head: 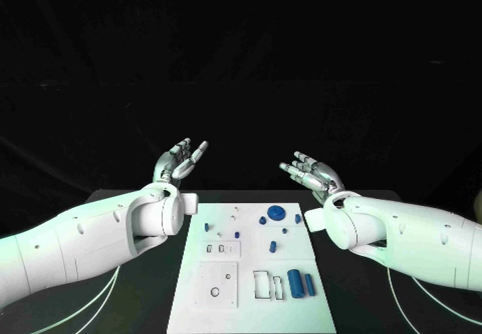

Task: Assemble the parts on the task board

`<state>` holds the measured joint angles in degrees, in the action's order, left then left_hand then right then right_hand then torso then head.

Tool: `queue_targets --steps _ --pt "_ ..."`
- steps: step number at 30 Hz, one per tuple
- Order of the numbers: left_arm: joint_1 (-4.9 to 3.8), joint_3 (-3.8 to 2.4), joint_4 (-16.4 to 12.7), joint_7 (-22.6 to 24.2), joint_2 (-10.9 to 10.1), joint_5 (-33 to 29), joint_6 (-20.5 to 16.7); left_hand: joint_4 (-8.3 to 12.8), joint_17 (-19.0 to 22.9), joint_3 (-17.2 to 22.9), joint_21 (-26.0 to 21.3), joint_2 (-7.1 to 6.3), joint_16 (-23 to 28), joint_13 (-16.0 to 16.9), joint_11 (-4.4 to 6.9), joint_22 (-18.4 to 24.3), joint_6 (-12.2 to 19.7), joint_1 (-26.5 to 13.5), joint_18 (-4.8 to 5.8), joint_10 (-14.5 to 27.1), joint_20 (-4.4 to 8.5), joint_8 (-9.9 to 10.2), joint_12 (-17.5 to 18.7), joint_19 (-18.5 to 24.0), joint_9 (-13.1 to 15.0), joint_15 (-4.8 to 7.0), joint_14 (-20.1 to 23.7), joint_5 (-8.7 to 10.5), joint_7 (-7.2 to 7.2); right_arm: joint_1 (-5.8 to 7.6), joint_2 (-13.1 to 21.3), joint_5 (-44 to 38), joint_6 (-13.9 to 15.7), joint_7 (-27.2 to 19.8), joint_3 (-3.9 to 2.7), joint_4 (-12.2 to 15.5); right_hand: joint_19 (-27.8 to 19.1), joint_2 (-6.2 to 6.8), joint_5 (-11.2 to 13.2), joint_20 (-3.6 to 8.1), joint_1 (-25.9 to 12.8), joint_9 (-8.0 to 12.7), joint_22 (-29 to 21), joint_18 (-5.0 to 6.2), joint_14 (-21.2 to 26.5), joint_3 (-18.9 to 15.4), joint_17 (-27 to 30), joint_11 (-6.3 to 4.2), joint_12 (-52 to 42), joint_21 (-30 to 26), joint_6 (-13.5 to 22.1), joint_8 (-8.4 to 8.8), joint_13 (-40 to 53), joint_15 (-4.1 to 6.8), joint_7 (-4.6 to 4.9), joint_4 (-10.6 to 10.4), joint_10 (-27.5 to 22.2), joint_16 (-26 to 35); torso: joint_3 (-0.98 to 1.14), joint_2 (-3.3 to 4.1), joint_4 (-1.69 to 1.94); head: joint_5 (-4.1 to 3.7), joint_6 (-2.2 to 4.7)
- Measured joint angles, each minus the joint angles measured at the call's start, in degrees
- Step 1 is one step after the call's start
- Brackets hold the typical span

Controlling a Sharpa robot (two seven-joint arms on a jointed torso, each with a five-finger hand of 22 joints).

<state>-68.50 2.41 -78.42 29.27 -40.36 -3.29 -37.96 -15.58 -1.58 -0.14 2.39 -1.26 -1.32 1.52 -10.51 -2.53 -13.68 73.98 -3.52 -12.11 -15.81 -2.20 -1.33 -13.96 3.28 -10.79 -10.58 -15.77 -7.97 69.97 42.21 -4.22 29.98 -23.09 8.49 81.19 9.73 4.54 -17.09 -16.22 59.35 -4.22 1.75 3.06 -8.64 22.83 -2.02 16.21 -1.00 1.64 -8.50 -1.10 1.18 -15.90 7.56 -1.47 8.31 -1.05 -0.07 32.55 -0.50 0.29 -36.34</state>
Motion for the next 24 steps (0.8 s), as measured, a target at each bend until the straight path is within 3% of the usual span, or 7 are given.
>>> queue_targets --steps 4,5,11,13,16,18,24 --pt "0.00 0.00 0.03 0.06 0.01 -0.30 0.69 -0.13 -0.37 -0.20 0.52 0.09 -0.51 0.23 -0.25 -0.31 -1.77 2.03 -0.19 -2.04 -0.60 -0.64 -0.27 -0.60 0.40 -0.81 -1.52 0.36 -0.11 0.85 -0.24 -1.33 -3.45 1.38 0.58 -0.81 0.64 -0.01 0.00 -0.58 2.54 -0.75 0.24 0.01 -1.50 1.05 -0.38 0.27 -0.45 0.46 -2.44 -0.77 0.27 -0.35 0.17 1.04 2.04 -0.52 0.00 0.01 -0.01 0.00 0.00" --pt "0.00 0.00 -0.30 0.06 -0.43 -0.31 0.94 0.10 -0.56 -0.48 0.88 0.16 -0.89 0.34 -0.47 -0.46 -2.47 2.65 -0.97 -3.29 -0.66 -0.92 -0.54 -0.98 0.60 -0.94 -2.71 0.70 -0.16 1.04 -0.31 -2.26 -3.89 1.59 0.69 -1.12 1.10 0.00 0.00 -0.57 3.22 -1.06 0.34 0.02 -2.43 1.42 -0.58 0.24 -0.69 0.66 -3.31 -1.12 0.37 -0.29 0.24 1.40 3.04 -0.85 -0.02 0.05 -0.01 0.00 -0.08" --pt "-0.21 -0.01 -1.35 -0.25 -4.43 -0.15 3.33 0.99 -2.45 -2.10 4.36 0.97 -4.47 1.22 -1.96 -2.25 -10.88 6.18 -2.24 -14.68 -0.70 -3.91 -2.49 -7.77 2.59 -1.60 -13.48 1.63 -0.70 2.24 0.43 -12.41 -3.78 1.73 0.50 -3.11 6.18 0.08 0.16 -0.49 7.56 -4.81 1.44 1.67 -13.42 3.54 -2.84 -0.53 -3.35 2.91 -15.44 -5.13 1.49 0.78 1.01 4.68 16.12 -4.09 -0.20 1.09 0.24 0.12 -1.04" --pt "-0.21 0.00 -2.23 -0.46 -4.81 -0.01 4.31 1.43 -3.46 -2.75 6.51 1.46 -6.60 1.57 -2.35 -3.26 -15.90 7.62 -3.43 -20.60 -0.68 -5.80 -3.52 -12.03 3.73 -1.46 -19.44 1.80 -1.10 2.60 0.44 -15.78 -3.59 1.73 0.48 -3.19 10.02 0.22 0.57 -0.46 8.81 -6.31 2.17 2.24 -19.50 4.87 -3.96 -1.05 -4.37 4.46 -21.33 -7.04 1.84 1.48 1.50 6.01 22.84 -5.75 -0.20 1.52 0.31 0.15 -1.05" --pt "-0.44 0.04 -3.91 -0.81 -5.45 0.51 6.17 1.92 -4.35 -3.51 8.67 2.10 -8.65 1.84 -2.38 -4.04 -21.31 9.29 -3.70 -26.99 -0.61 -7.92 -4.49 -16.37 4.90 -1.03 -25.38 1.80 -1.78 3.14 0.67 -21.21 -3.55 1.93 0.48 -3.42 16.34 0.61 1.09 -0.42 9.75 -7.47 3.19 3.57 -25.98 6.38 -4.96 -1.76 -4.79 6.72 -27.06 -8.75 2.06 2.40 2.25 7.51 29.57 -7.31 -0.21 2.04 0.49 0.15 -1.08" --pt "-0.68 0.04 -4.75 -1.03 -6.16 0.95 7.29 2.05 -4.79 -4.12 9.73 2.48 -9.66 1.94 -2.21 -4.36 -24.13 10.23 -4.89 -30.43 -0.54 -9.02 -4.83 -18.63 5.49 -0.65 -28.49 1.80 -2.21 3.62 0.92 -24.92 -3.77 2.38 0.43 -3.51 19.92 0.66 1.45 -0.38 10.00 -7.89 3.65 3.58 -29.30 7.22 -5.43 -2.16 -4.78 7.94 -29.84 -9.55 2.14 2.92 2.69 8.36 32.86 -7.99 -0.26 2.46 0.64 0.13 -1.13" --pt "-1.22 0.02 -7.05 -1.75 -7.63 2.06 9.24 2.13 -6.01 -5.80 11.82 3.21 -12.06 2.19 -1.11 -4.60 -29.99 12.46 -5.79 -38.68 -0.18 -11.18 -5.32 -24.00 6.50 0.68 -36.11 1.80 -3.21 4.60 1.57 -34.05 -5.03 4.67 0.41 -3.40 28.21 0.84 2.55 -0.24 10.74 -8.41 4.13 5.40 -37.36 8.66 -6.54 -3.35 -4.78 10.04 -35.80 -10.91 2.37 4.51 3.69 10.27 40.23 -9.28 -0.40 3.64 0.92 -0.10 -1.14"
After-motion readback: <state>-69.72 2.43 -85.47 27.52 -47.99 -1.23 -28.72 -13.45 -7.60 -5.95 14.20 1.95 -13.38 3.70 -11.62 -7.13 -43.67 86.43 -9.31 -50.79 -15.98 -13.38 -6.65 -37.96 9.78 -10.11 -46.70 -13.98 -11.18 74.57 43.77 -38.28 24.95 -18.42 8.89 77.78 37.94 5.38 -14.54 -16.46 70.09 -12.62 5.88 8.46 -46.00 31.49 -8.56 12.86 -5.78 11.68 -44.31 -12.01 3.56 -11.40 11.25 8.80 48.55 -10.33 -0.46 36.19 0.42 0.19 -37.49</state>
